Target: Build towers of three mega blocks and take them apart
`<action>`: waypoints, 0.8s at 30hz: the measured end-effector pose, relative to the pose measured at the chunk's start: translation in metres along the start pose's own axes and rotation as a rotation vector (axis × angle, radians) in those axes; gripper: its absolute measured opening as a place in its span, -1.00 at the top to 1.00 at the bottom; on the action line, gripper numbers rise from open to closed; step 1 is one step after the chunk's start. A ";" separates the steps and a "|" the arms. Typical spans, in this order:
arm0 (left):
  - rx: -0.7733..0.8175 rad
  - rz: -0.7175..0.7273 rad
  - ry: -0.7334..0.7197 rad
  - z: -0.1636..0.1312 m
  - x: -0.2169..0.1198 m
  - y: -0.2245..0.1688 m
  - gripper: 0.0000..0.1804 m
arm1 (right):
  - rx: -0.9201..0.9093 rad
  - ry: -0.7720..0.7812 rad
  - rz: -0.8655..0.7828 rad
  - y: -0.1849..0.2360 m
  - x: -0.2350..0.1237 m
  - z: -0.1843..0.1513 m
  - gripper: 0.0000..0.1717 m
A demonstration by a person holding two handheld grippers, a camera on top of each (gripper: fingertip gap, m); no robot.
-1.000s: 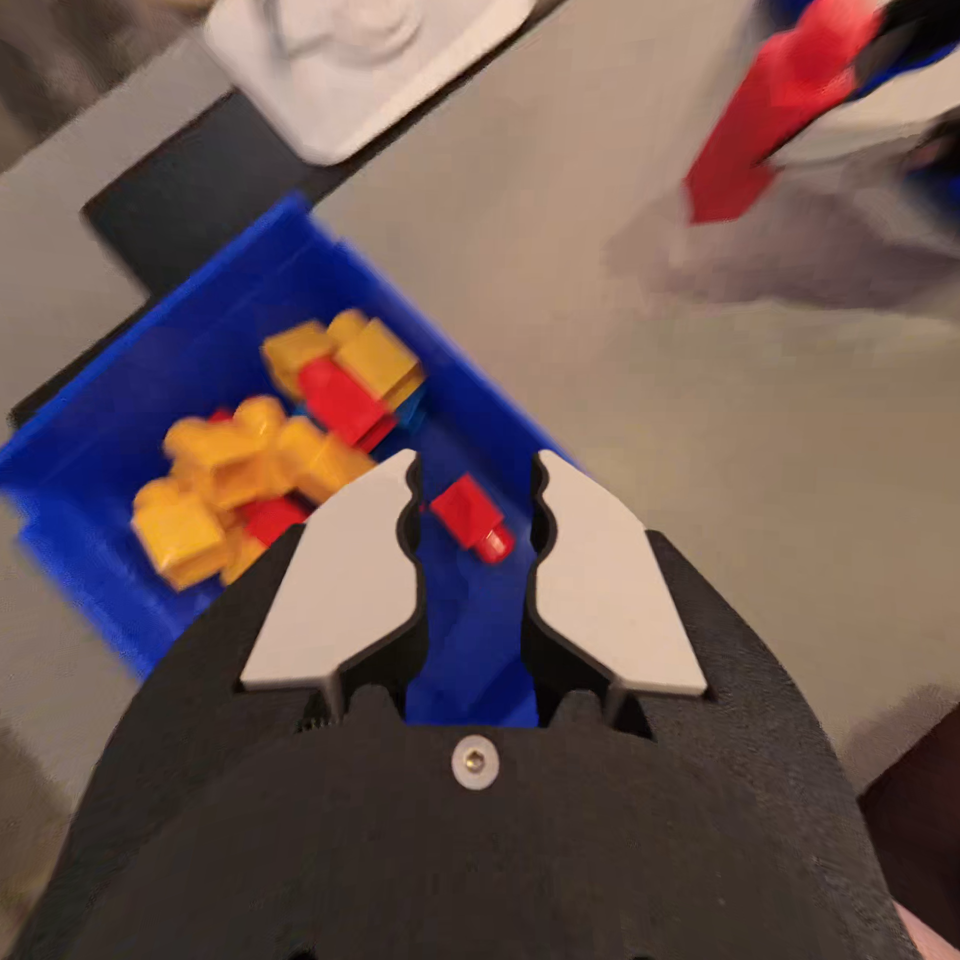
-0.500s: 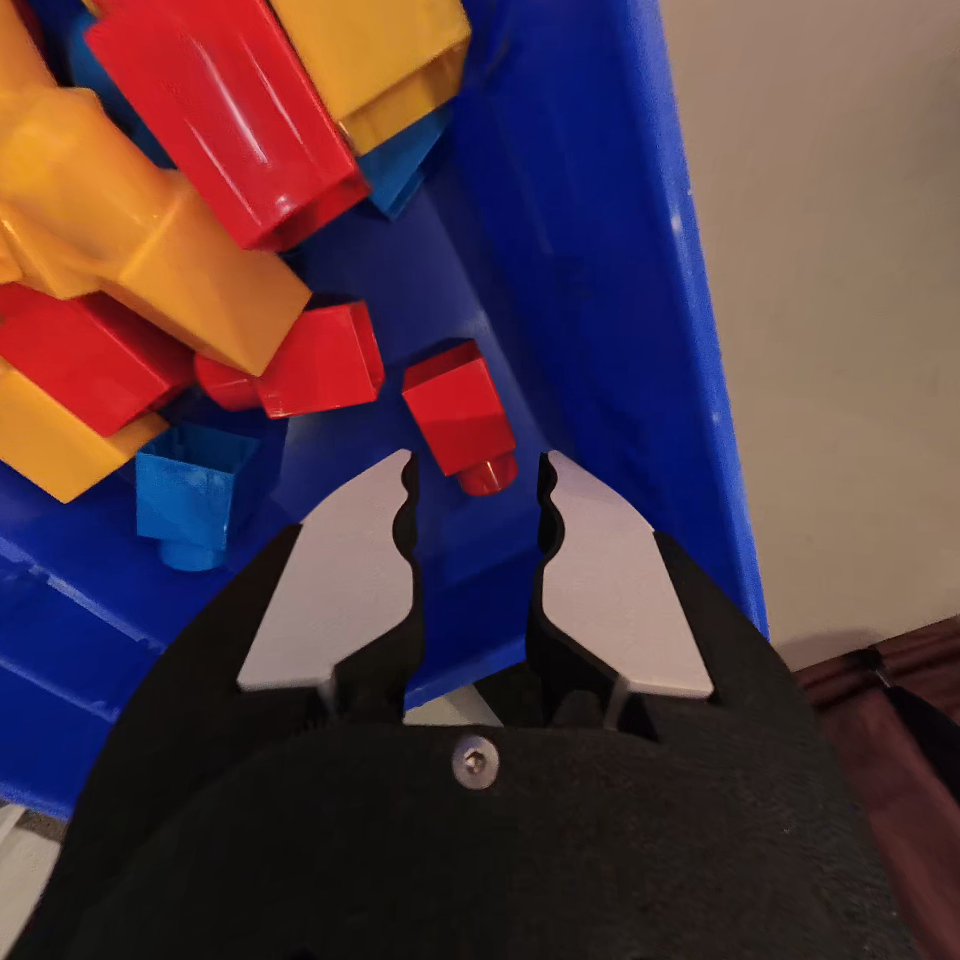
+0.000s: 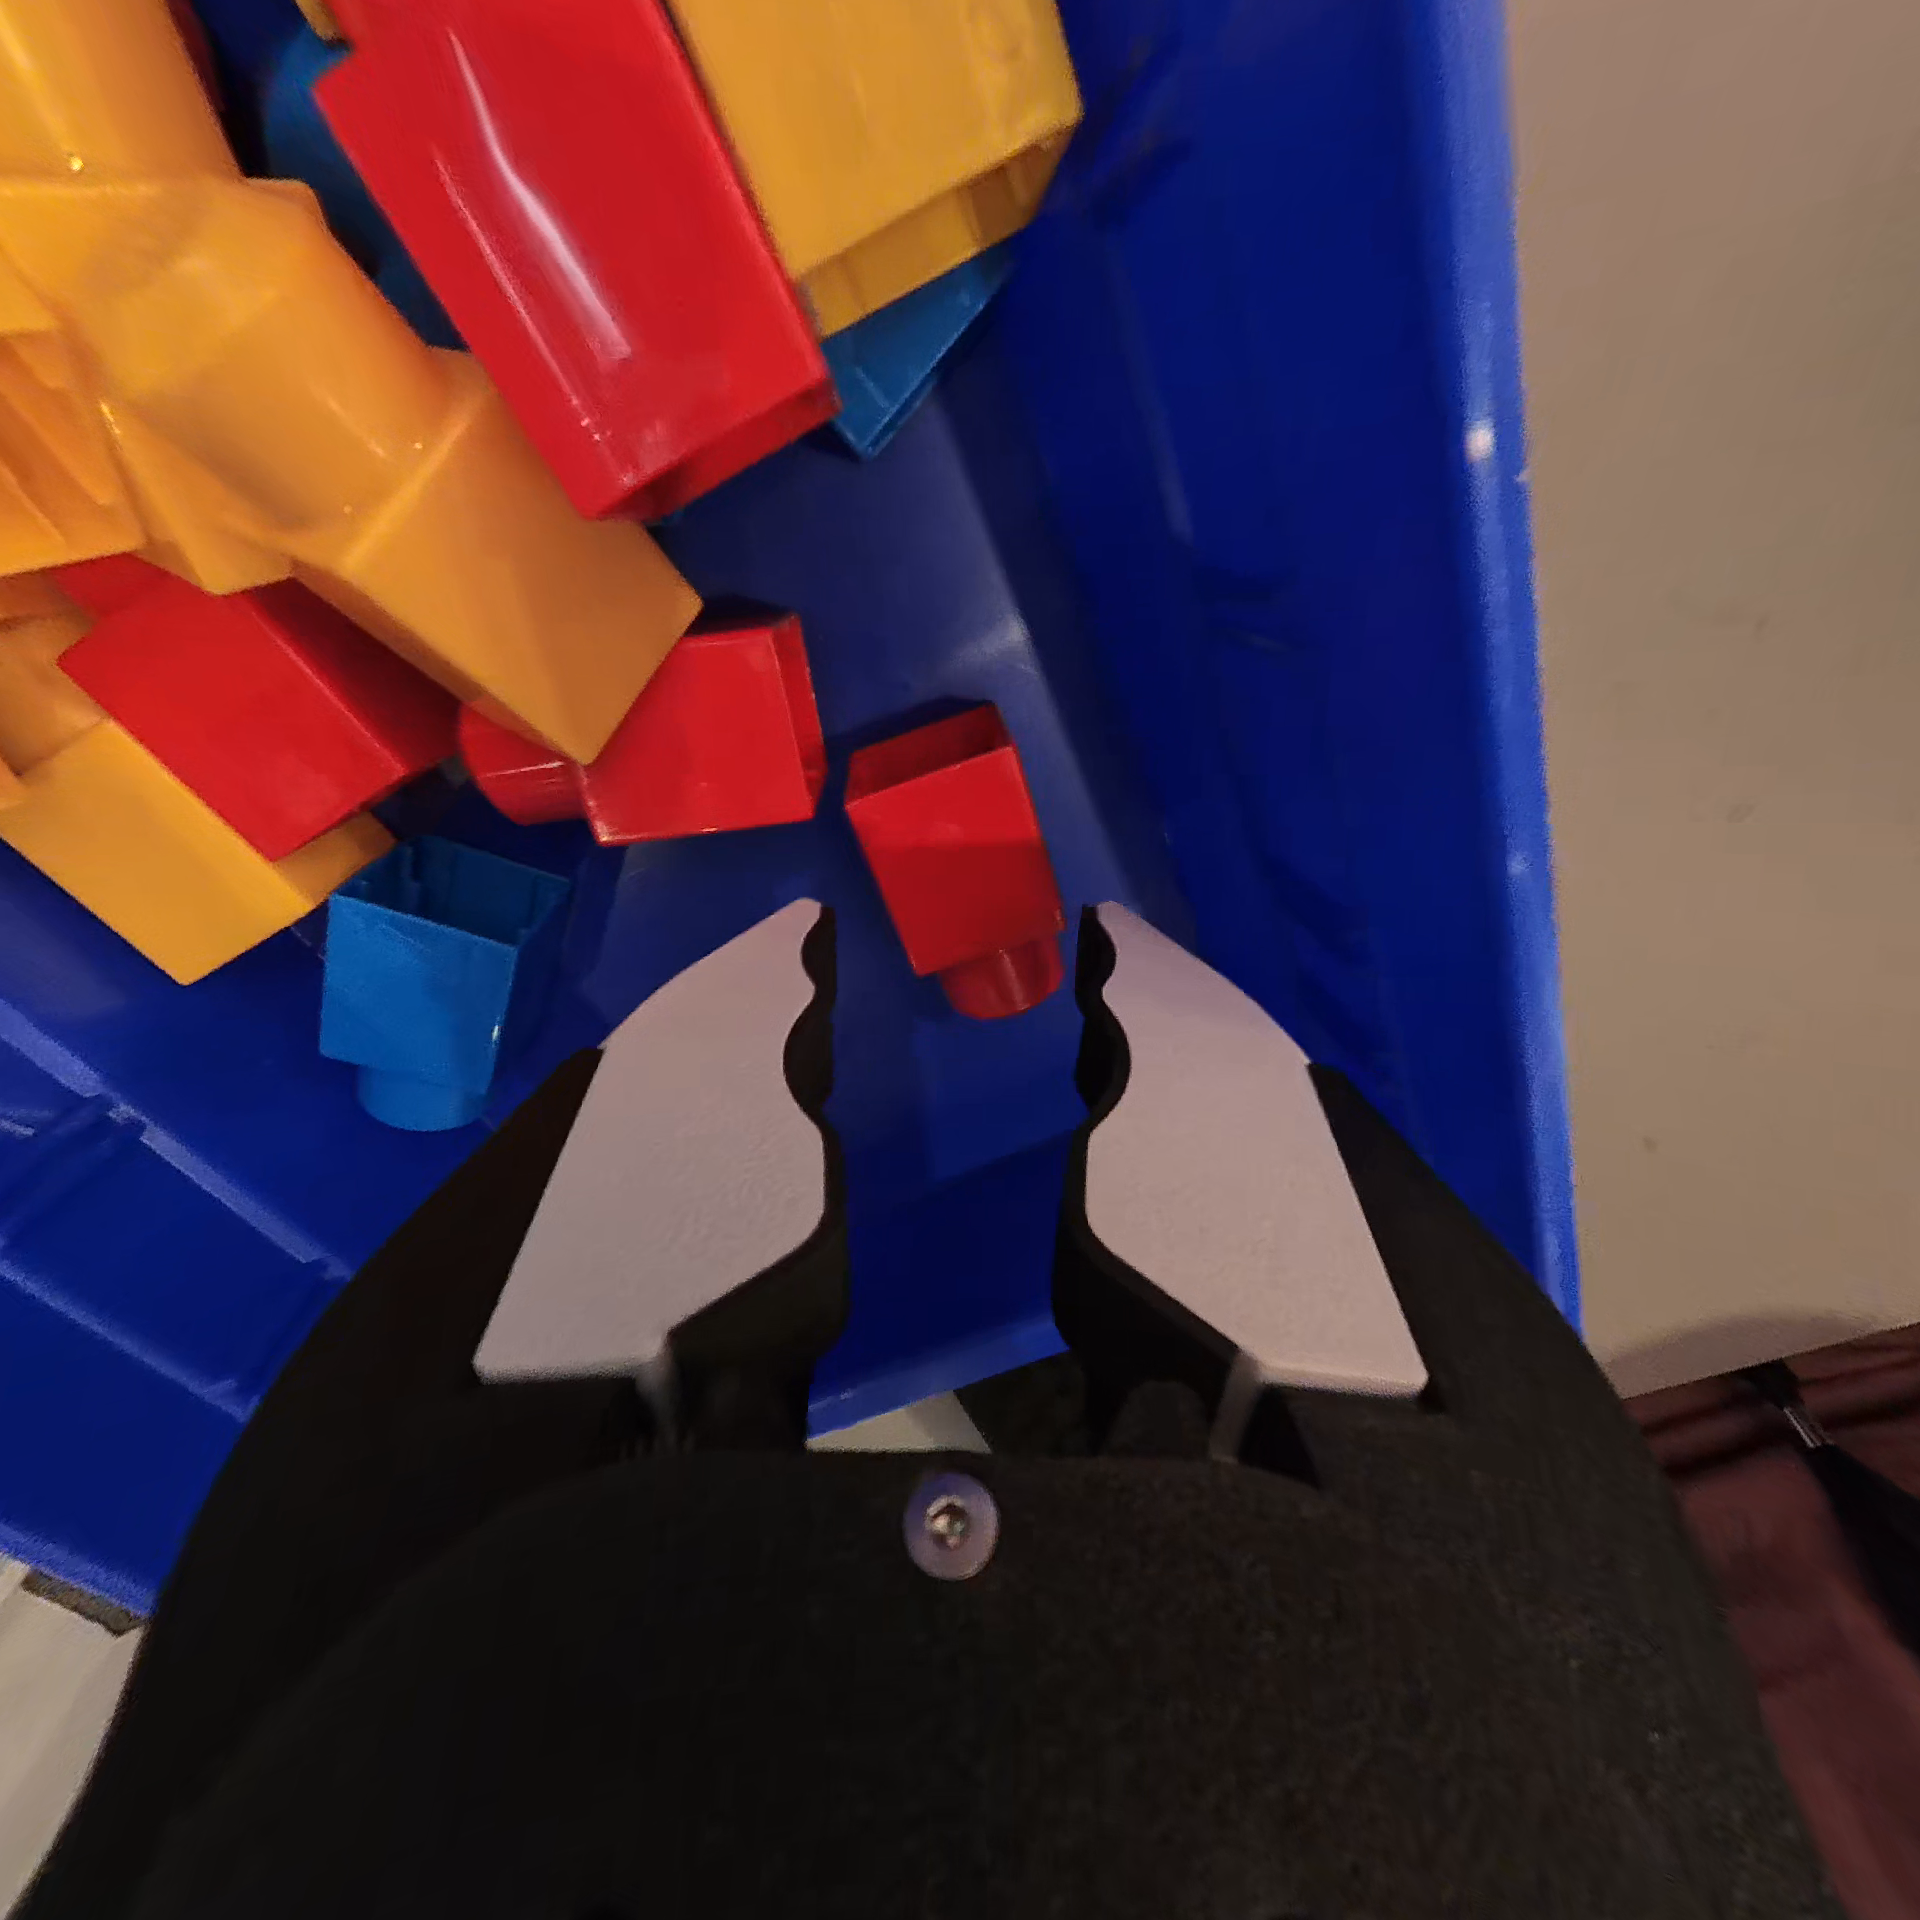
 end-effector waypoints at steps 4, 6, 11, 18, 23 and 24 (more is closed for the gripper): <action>0.017 0.006 0.047 -0.003 0.008 -0.005 0.48 | -0.022 0.015 -0.016 -0.002 0.002 -0.007 0.59; 0.025 0.022 0.064 -0.004 0.012 -0.005 0.48 | -0.031 -0.002 -0.019 -0.002 0.002 -0.006 0.59; 0.027 0.018 0.097 -0.007 0.017 -0.008 0.48 | -0.013 0.030 0.018 0.001 0.002 -0.017 0.59; 0.006 0.018 0.163 -0.014 0.023 -0.004 0.57 | -0.015 0.080 0.046 0.001 -0.001 -0.021 0.56; 0.052 0.028 0.115 -0.012 0.010 0.003 0.57 | -0.032 0.038 0.015 0.004 0.000 -0.009 0.18; 0.050 0.011 0.089 -0.010 0.004 0.002 0.57 | -0.061 0.031 -0.001 0.003 0.000 -0.006 0.11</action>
Point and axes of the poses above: each gripper's, where its closed fingertips meet, x out along the fingers, z out of its top, y = z × x across the jaws, the point moved 2 cm from there along -x, back along the fingers, and after that the axes turned 11 degrees about -y, right-handed, at the moved point
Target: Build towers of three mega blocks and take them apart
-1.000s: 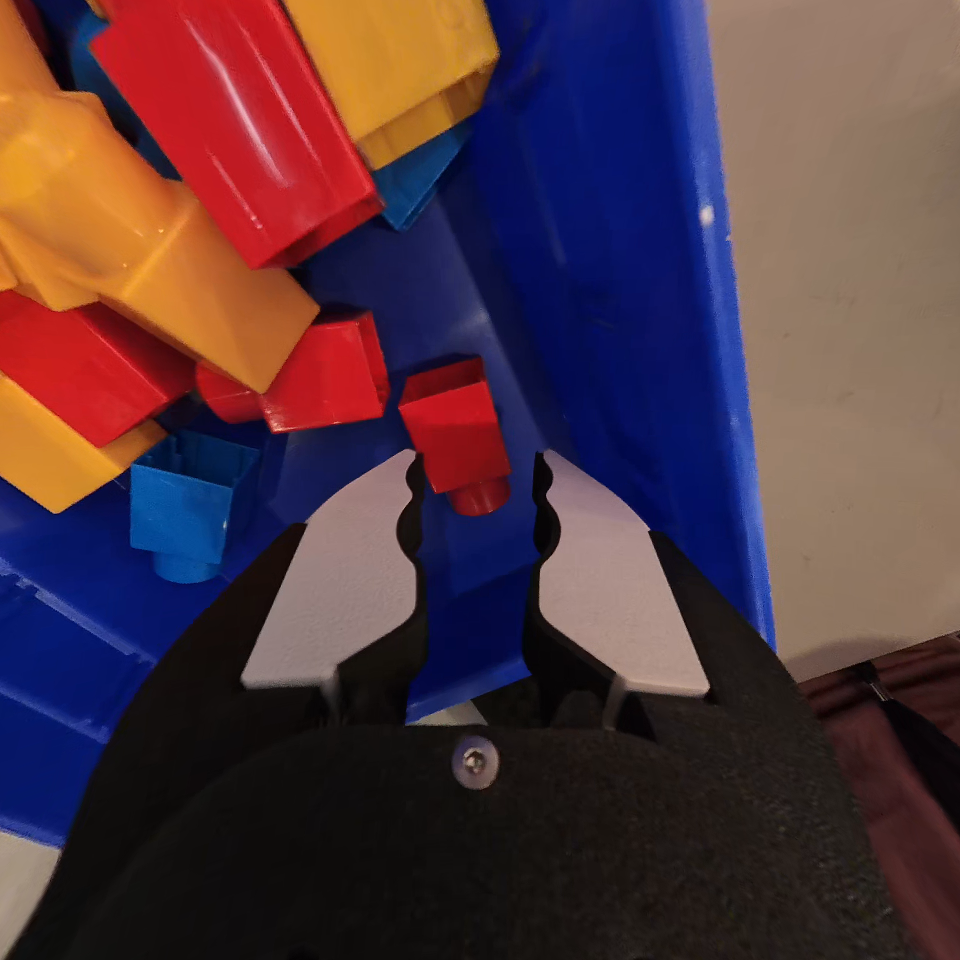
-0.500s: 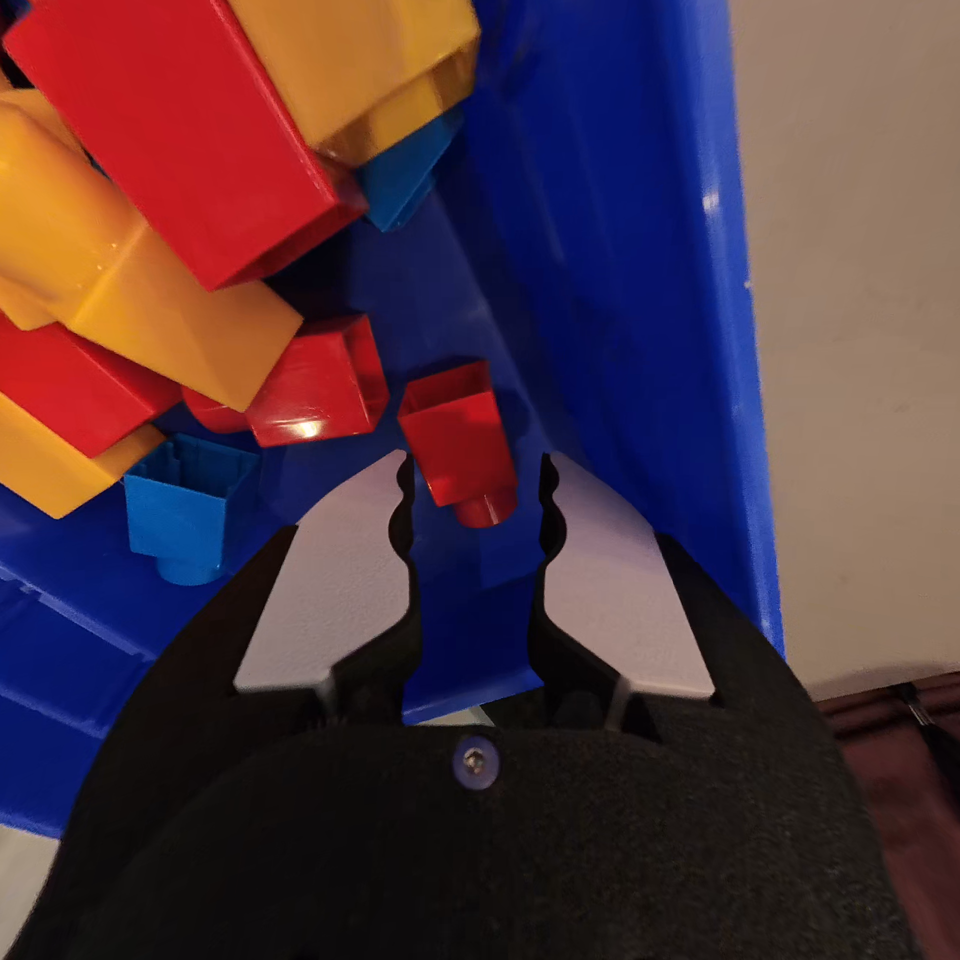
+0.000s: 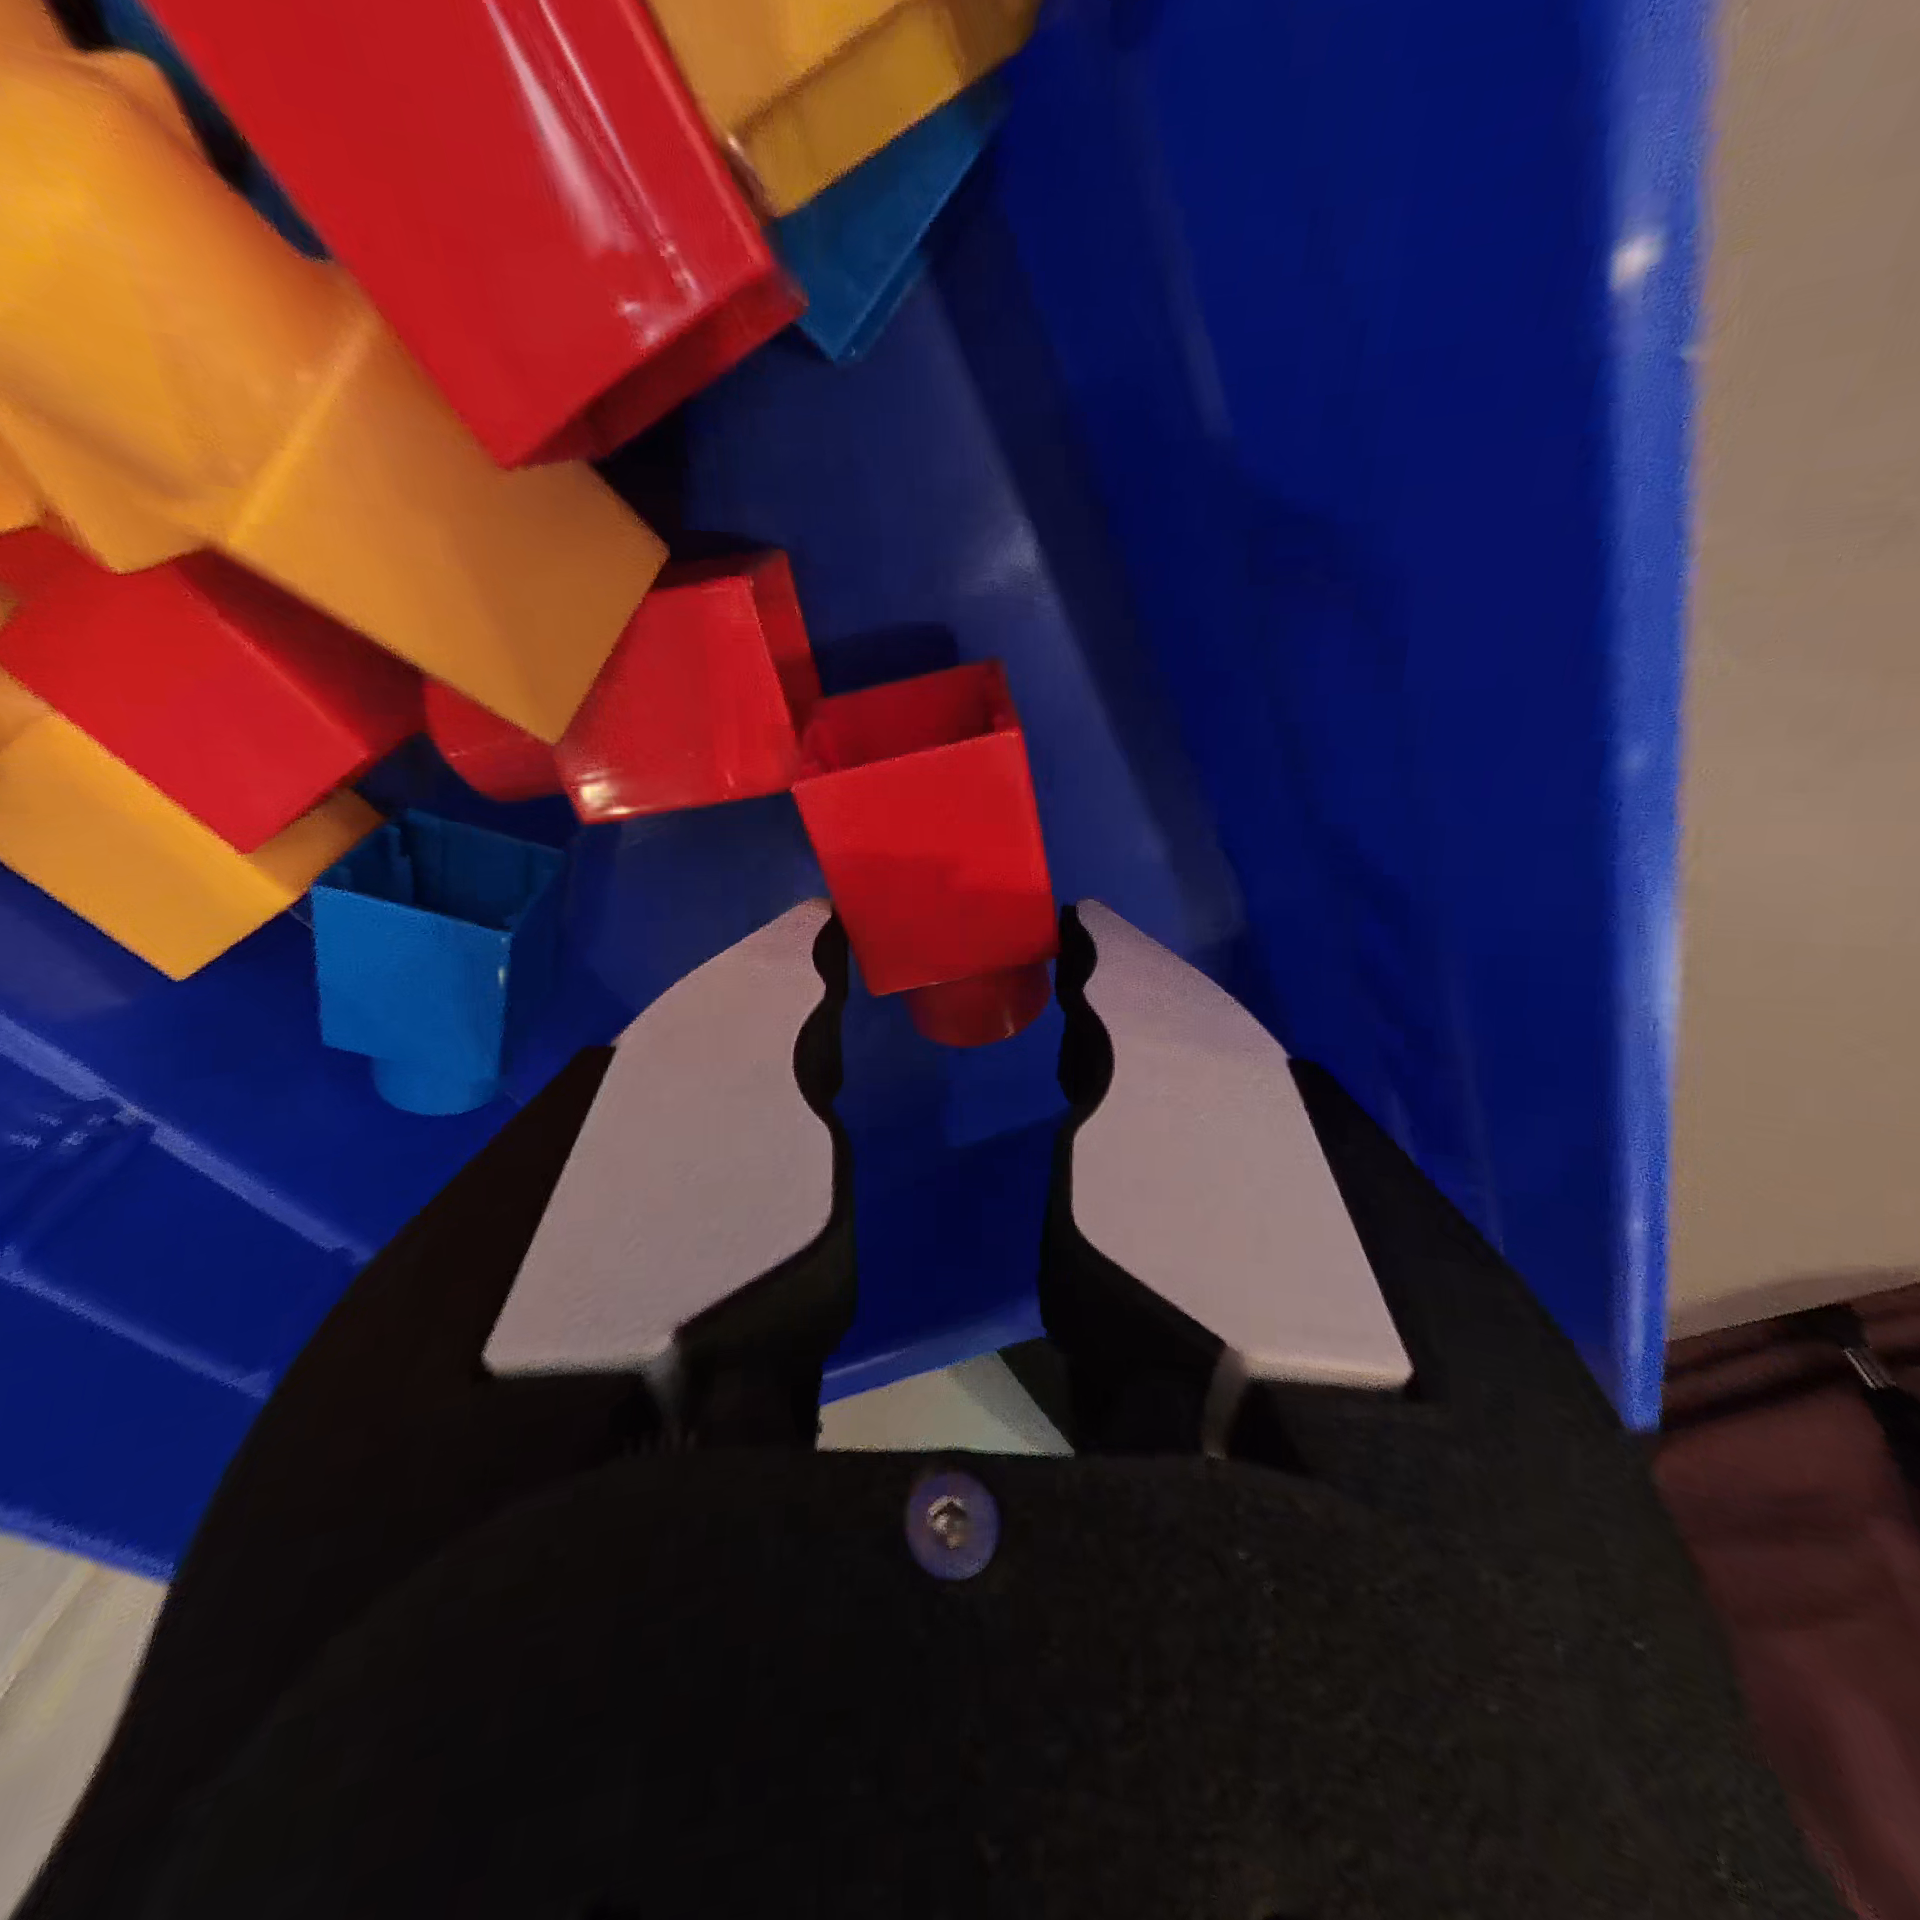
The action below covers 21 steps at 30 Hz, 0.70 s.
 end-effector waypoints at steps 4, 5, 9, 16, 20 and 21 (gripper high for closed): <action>-0.005 -0.108 -0.204 0.011 -0.038 -0.005 0.57 | -0.123 -0.086 -0.073 0.000 -0.006 0.023 -0.07; 0.000 -0.153 -0.278 0.015 -0.051 -0.010 0.57 | -0.150 -0.120 -0.099 0.000 -0.009 0.032 -0.08; 0.077 -0.367 -0.635 0.042 -0.111 -0.045 0.58 | -0.309 -0.310 -0.193 0.012 -0.033 0.088 -0.05; 0.391 -0.833 -1.055 0.073 -0.184 -0.161 0.58 | 0.162 -0.459 0.415 0.115 -0.049 0.147 0.30; 0.544 -0.875 -1.076 0.070 -0.182 -0.204 0.58 | 0.433 -0.538 0.507 0.108 -0.060 0.162 0.37; 0.568 -0.888 -1.063 0.068 -0.180 -0.212 0.58 | 0.450 -0.544 0.516 0.105 -0.061 0.162 0.38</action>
Point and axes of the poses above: each gripper's, where its closed fingertips meet, x out along the fingers, z out of its top, y = z × x across the jaws, the point moved 2 cm from there along -x, back along the fingers, and after that the axes turned 11 degrees about -y, right-handed, at the moved point
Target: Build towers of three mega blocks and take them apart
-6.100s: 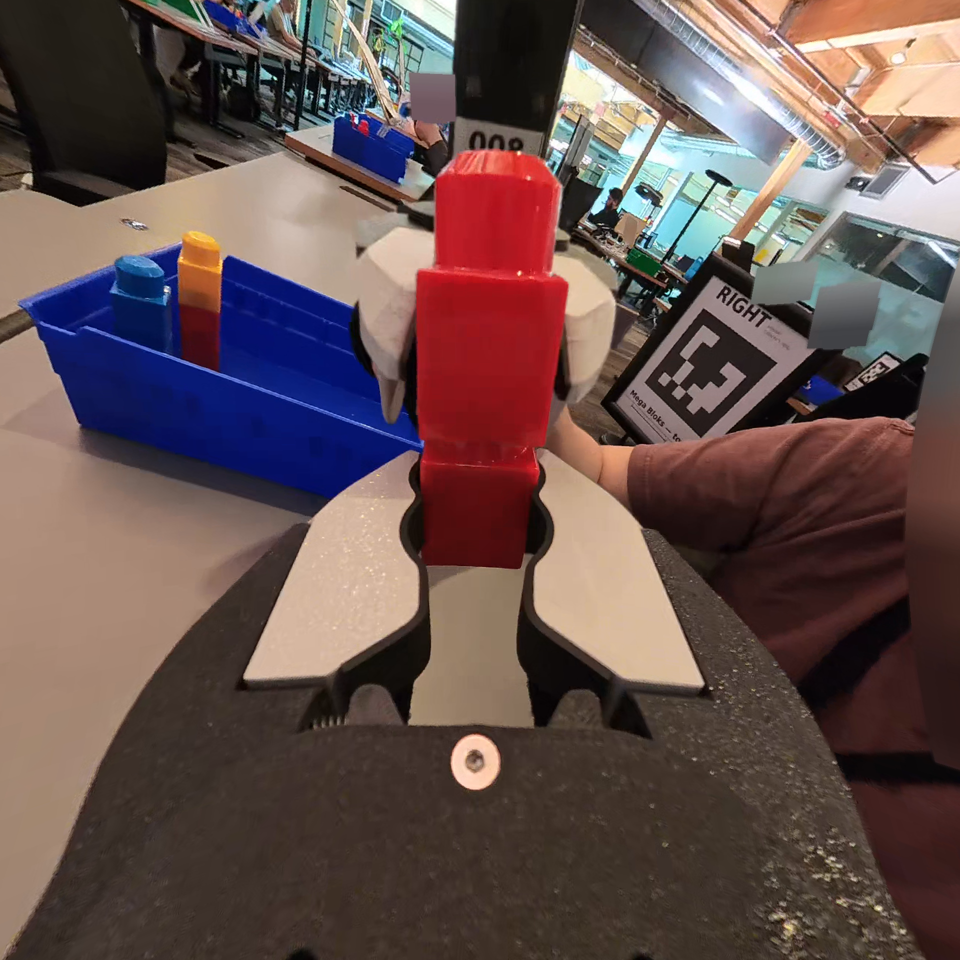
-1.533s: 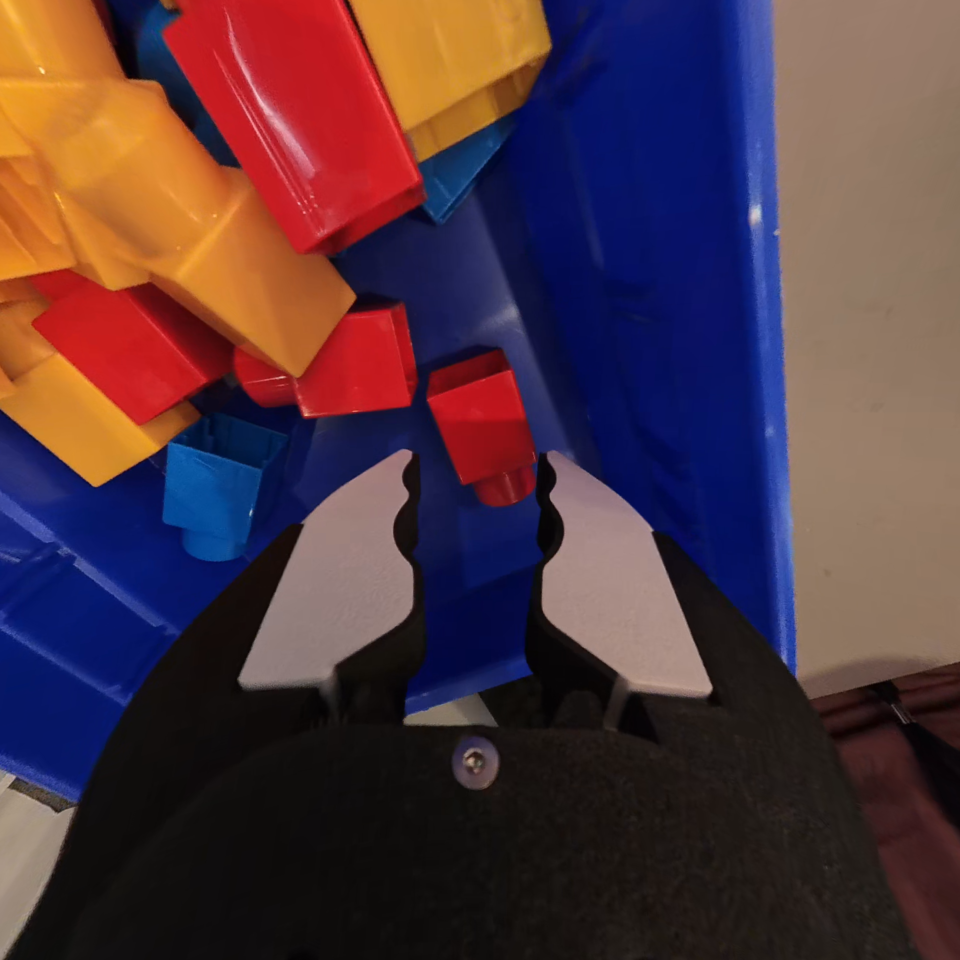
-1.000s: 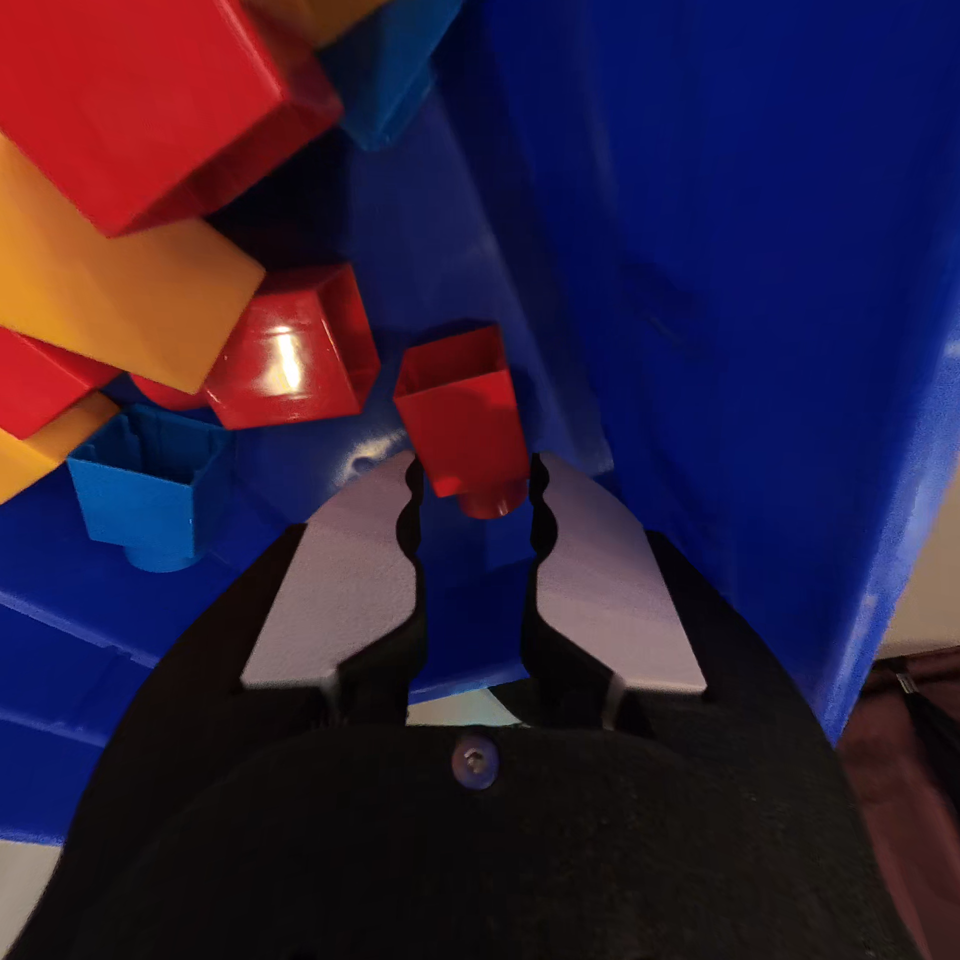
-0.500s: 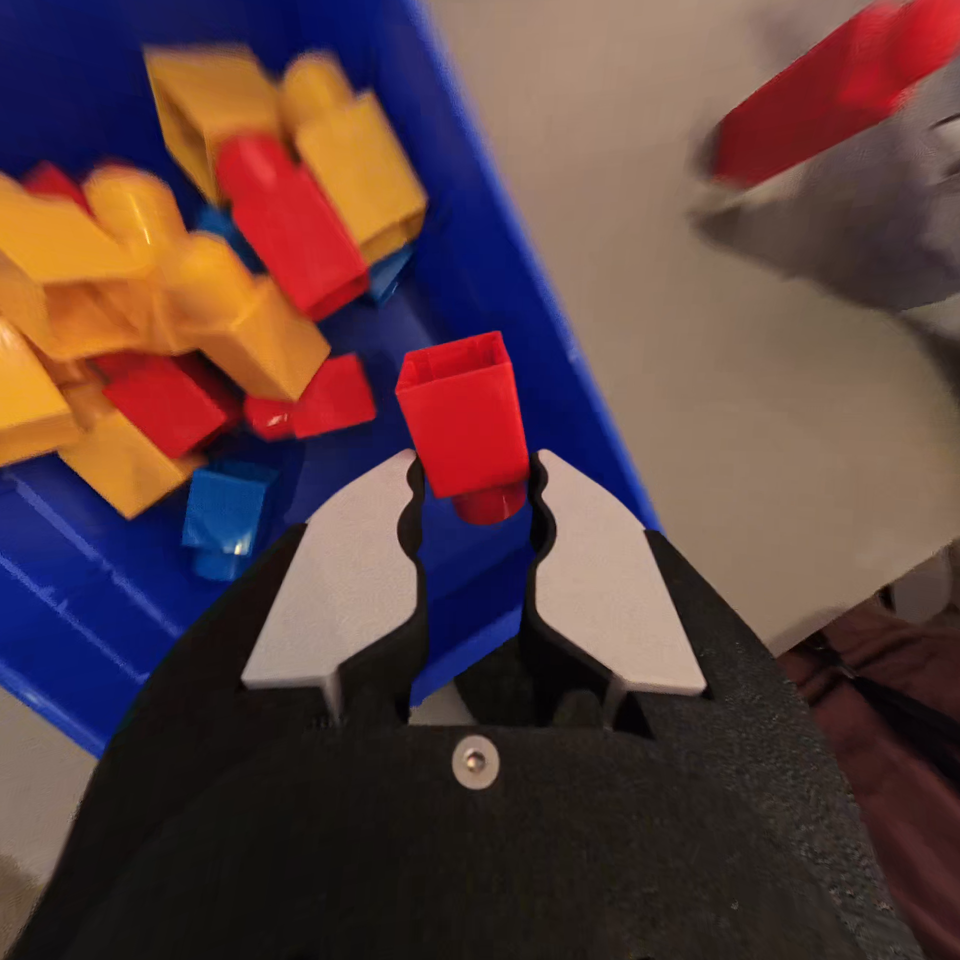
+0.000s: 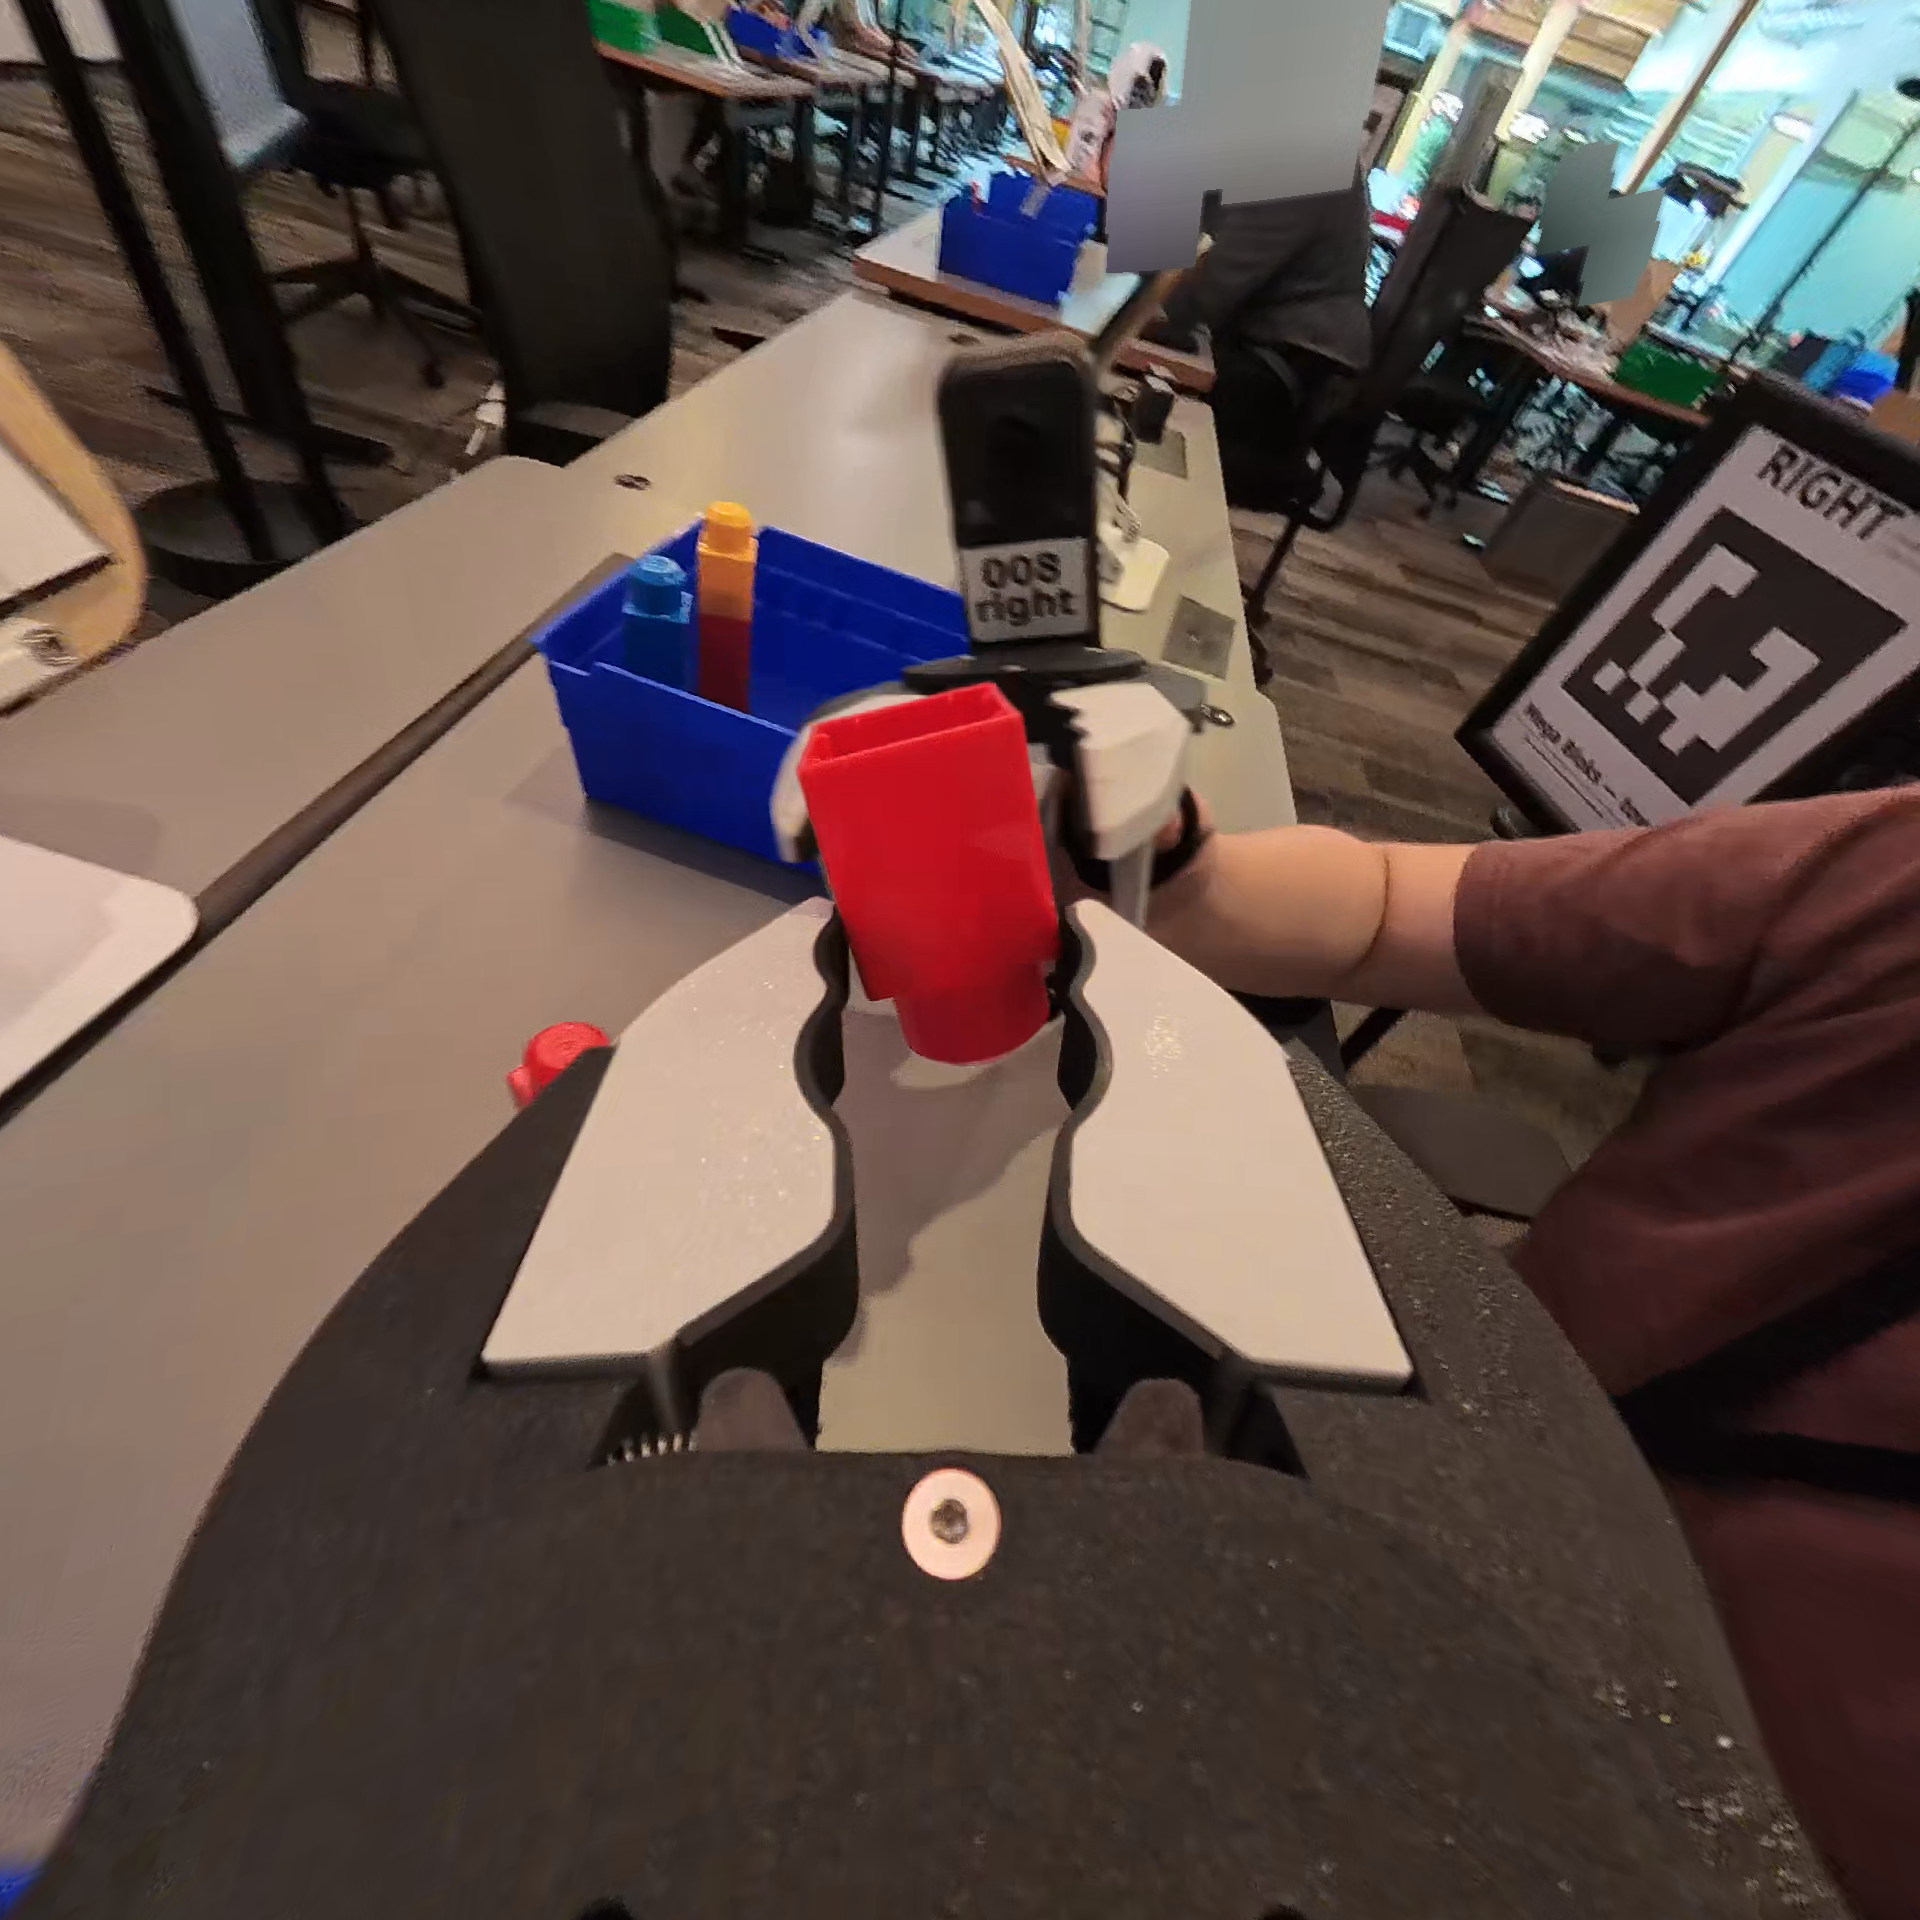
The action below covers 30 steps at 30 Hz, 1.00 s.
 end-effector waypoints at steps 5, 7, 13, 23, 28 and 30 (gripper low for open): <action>0.038 -0.008 0.039 -0.010 0.018 -0.005 0.58 | -0.003 0.029 0.077 0.003 -0.004 0.000 0.59; 0.032 0.007 0.070 -0.015 0.018 -0.001 0.58 | -0.026 0.077 0.048 -0.001 -0.005 -0.002 0.59; 0.140 0.151 0.154 -0.020 0.008 0.012 0.28 | -0.303 0.373 -0.020 -0.005 -0.012 -0.016 0.58; 0.009 0.130 0.191 -0.020 0.008 -0.011 0.13 | -0.901 0.564 -0.001 0.015 -0.014 -0.016 0.58; -0.206 0.150 0.089 -0.014 0.014 -0.010 0.20 | -1.208 0.518 -0.106 0.006 -0.012 -0.004 0.58; -0.237 0.172 0.053 -0.013 0.018 -0.006 0.20 | -1.307 0.525 -0.126 0.004 -0.012 -0.005 0.58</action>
Point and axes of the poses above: each gripper's, where its closed fingertips meet, x out along the fingers, z out of its top, y = z × x across the jaws, the point moved 2 cm from there along -x, back along the fingers, and after that the axes turned 11 degrees about -y, right-handed, at the moved point
